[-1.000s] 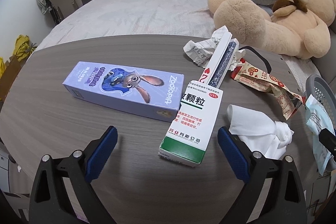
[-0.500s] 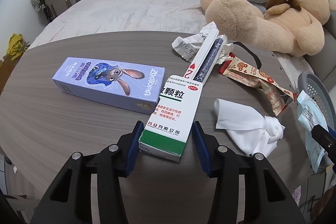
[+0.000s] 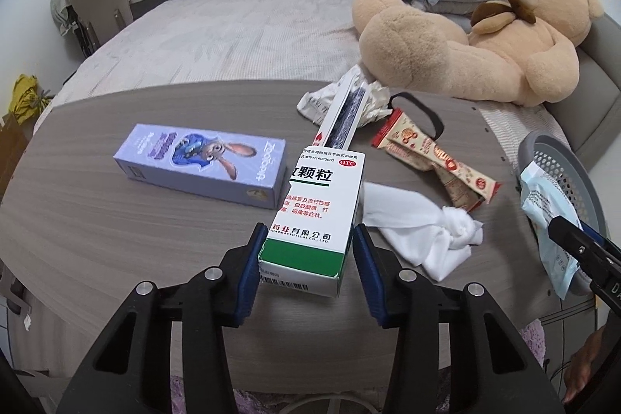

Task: Collect trash
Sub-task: 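Carry packet and medicine box over the basket and open both grippers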

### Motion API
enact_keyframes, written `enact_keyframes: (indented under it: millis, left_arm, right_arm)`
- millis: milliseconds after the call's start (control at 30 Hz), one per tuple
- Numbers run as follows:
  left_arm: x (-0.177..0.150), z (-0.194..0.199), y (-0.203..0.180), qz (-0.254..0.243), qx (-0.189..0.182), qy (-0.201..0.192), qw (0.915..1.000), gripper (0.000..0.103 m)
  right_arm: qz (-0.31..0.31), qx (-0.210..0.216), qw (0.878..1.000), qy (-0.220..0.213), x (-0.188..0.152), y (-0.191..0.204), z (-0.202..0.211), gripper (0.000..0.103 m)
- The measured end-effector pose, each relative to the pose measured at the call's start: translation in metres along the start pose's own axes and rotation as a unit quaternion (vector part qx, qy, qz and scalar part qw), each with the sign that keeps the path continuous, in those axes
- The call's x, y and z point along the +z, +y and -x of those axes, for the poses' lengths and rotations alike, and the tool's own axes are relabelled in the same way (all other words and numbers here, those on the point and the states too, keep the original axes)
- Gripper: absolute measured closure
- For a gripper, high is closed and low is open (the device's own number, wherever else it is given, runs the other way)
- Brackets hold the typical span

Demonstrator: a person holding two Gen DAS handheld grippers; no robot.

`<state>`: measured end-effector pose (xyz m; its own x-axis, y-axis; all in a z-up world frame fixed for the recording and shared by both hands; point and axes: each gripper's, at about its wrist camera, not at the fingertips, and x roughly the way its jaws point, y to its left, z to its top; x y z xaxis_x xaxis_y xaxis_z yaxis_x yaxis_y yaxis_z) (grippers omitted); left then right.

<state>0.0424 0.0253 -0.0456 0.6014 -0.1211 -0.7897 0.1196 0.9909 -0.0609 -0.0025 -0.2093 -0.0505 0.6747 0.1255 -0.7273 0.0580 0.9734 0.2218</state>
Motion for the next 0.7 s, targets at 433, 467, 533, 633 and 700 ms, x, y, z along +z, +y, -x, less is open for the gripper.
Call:
enact_keyframes:
  millis: [433,467,533,633,700]
  left_arm:
    - [0.030,0.024,-0.087,-0.065,-0.049,-0.046,0.9956,0.059]
    - [0.031,0.025,-0.095,-0.072,-0.055,-0.047,0.9948,0.059]
    - [0.033,0.024,-0.116,-0.089,-0.070,-0.047,0.9924,0.059]
    - [0.034,0.022,-0.148,-0.114,-0.087,-0.044,0.9887,0.059]
    - [0.034,0.019,-0.167,-0.126,-0.098,-0.039,0.9864,0.059]
  right_arm:
    - [-0.034,-0.028,0.998,-0.036,0.009,-0.051,0.042,0.038]
    - [-0.038,-0.032,0.998,-0.038,0.009,-0.056,0.045,0.038]
    - [-0.047,-0.040,0.997,-0.043,0.009,-0.070,0.051,0.038]
    - [-0.063,-0.055,0.995,-0.048,0.008,-0.093,0.060,0.038]
    - [-0.075,-0.066,0.994,-0.050,0.006,-0.110,0.065,0.038]
